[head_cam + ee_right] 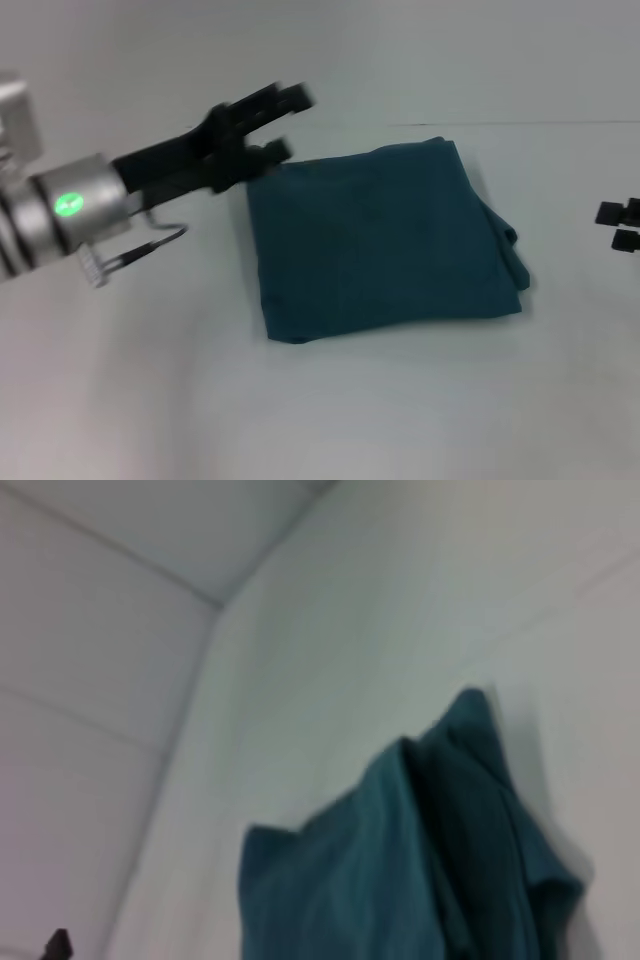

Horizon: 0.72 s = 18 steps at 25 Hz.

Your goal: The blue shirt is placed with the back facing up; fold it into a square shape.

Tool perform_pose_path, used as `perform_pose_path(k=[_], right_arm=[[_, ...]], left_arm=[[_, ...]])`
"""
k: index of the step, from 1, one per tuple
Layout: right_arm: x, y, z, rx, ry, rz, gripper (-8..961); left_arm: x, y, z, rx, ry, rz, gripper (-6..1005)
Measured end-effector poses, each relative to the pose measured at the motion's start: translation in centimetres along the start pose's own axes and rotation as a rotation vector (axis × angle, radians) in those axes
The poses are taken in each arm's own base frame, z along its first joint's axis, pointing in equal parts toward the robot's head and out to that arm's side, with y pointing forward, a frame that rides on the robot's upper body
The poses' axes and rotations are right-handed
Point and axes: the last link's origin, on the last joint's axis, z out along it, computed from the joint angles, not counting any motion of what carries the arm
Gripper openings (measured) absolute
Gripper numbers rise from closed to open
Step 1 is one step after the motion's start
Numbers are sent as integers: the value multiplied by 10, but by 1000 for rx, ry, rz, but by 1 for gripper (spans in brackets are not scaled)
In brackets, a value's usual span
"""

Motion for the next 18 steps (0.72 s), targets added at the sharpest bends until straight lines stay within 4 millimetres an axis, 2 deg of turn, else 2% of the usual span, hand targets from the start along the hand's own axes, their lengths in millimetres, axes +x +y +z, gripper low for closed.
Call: perform_pose_path(k=[2,3,7,12,18], right_arm=[[-17,12,14,57,85,-40,747],[-17,12,14,57,85,-40,747],[-40,31,40,142,139,-119,747],[-57,51,71,216,167,-212,747],[-59,59,99,277,158,-230,748]], left_arm=[[-2,-8,-19,14,13,-43,948],[-4,-11,-26,22,12,-55,948],[-16,-22,-48,59,-23,-89,948],[-28,-33,-69,132,-87,-92,948],[-30,-37,-90,148,-38,-100,949]])
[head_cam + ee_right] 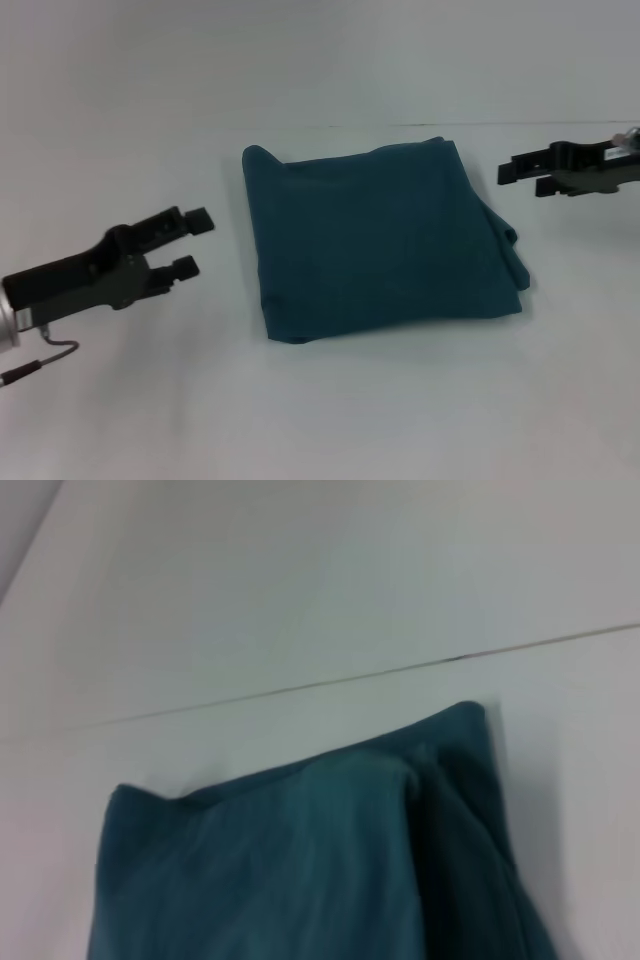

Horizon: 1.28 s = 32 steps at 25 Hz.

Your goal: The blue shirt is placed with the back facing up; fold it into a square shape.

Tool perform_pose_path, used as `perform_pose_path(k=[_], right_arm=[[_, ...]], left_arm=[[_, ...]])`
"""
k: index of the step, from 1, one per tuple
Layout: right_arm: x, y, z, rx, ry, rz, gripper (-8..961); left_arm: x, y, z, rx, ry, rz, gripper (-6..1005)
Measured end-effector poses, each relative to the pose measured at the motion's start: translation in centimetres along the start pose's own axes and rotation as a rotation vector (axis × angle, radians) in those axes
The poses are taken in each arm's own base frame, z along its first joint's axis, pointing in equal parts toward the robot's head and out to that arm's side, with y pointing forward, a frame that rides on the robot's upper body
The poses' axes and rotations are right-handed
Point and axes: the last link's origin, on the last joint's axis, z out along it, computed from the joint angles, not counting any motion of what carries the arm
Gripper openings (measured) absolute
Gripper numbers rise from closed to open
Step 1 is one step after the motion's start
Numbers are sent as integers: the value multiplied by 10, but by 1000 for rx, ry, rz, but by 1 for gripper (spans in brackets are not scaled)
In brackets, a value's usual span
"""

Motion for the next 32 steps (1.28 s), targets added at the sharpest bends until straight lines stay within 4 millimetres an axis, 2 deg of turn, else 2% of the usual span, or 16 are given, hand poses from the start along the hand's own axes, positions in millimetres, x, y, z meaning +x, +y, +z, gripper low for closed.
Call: perform_pose_path(k=[4,10,32], right_arm=[[5,3,16,16,-9,22,748],[15,9,33,15,-20,32,747],[36,26,67,35,-5,9,748]], left_arm=[[2,-1,-5,-3,28,-7,949],[4,-1,-2,0,29,-1,949],[5,-2,-2,3,45,11,947]])
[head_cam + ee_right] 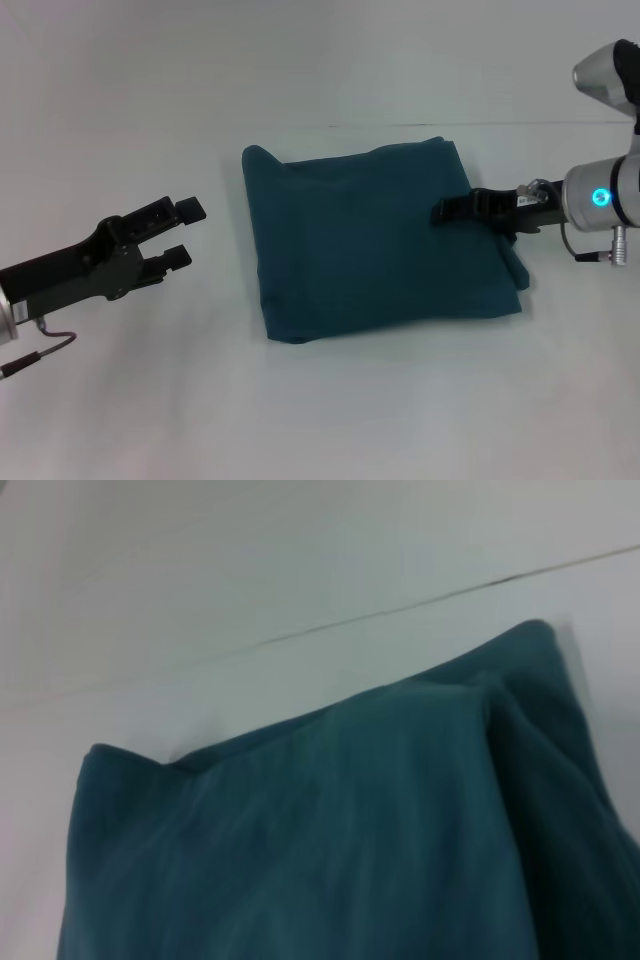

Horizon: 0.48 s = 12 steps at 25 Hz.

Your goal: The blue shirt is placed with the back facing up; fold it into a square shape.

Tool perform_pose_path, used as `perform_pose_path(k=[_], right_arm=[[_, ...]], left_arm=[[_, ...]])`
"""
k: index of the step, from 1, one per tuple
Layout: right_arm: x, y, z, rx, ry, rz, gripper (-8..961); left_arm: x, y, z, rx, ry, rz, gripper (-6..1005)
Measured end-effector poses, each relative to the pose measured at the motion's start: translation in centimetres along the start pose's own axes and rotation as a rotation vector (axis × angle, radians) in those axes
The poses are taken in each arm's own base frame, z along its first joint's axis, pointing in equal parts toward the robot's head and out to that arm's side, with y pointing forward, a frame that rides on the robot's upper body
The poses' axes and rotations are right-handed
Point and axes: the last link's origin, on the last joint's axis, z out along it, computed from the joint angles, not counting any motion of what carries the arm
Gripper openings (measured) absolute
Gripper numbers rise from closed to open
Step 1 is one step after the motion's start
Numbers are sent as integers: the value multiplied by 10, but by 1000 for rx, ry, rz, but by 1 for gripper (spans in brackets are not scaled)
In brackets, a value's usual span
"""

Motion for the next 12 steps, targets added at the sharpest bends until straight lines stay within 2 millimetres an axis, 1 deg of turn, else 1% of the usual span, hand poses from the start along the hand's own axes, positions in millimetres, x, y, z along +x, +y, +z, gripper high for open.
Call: perform_pose_path(k=[12], right_arm=[[7,1,5,17,23,-14,747]], left_arm=[[1,0,1,-2,10,-2,948]])
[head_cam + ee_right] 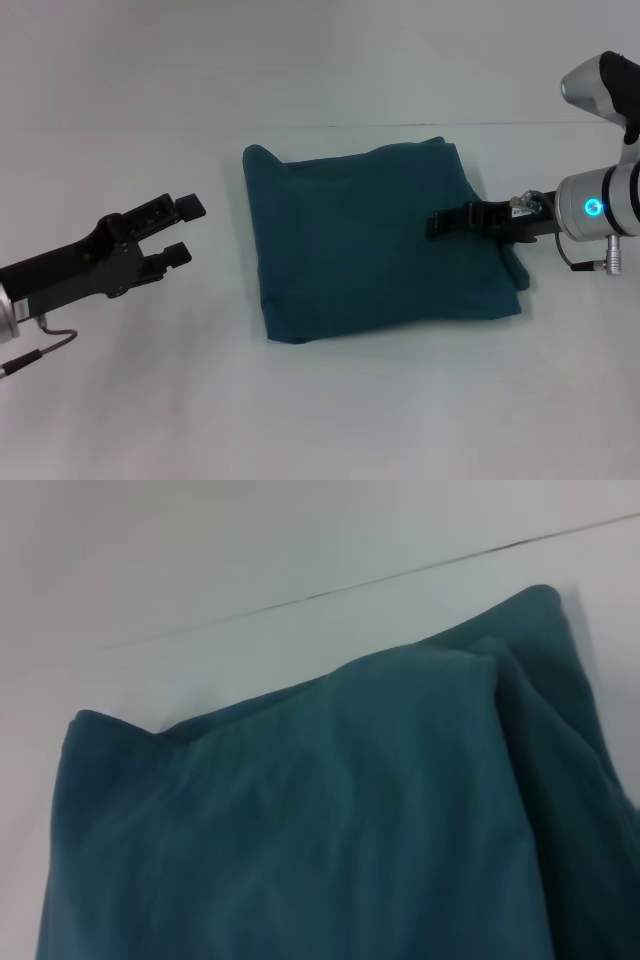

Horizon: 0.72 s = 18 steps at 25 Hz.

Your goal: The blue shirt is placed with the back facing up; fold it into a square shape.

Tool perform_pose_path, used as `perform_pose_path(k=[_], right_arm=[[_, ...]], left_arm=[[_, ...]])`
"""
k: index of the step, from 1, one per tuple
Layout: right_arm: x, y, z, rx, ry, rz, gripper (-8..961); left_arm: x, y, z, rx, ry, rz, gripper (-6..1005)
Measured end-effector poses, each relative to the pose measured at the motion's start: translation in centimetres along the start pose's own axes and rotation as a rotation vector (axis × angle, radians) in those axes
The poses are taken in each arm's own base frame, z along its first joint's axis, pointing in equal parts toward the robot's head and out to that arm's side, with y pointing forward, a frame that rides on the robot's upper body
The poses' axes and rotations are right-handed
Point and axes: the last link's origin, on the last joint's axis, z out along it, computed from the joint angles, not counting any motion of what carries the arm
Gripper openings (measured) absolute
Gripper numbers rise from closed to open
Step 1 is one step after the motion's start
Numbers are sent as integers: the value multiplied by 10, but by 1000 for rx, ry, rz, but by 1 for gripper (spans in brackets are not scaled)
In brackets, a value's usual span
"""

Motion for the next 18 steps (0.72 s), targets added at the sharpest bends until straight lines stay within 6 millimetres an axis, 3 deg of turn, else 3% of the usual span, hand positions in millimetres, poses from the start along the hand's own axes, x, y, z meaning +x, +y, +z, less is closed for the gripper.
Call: perform_pose_path(k=[18], right_arm=[[-4,13,0,-69,-17,-10,734]], left_arm=[[3,0,5,9,15,0,949]])
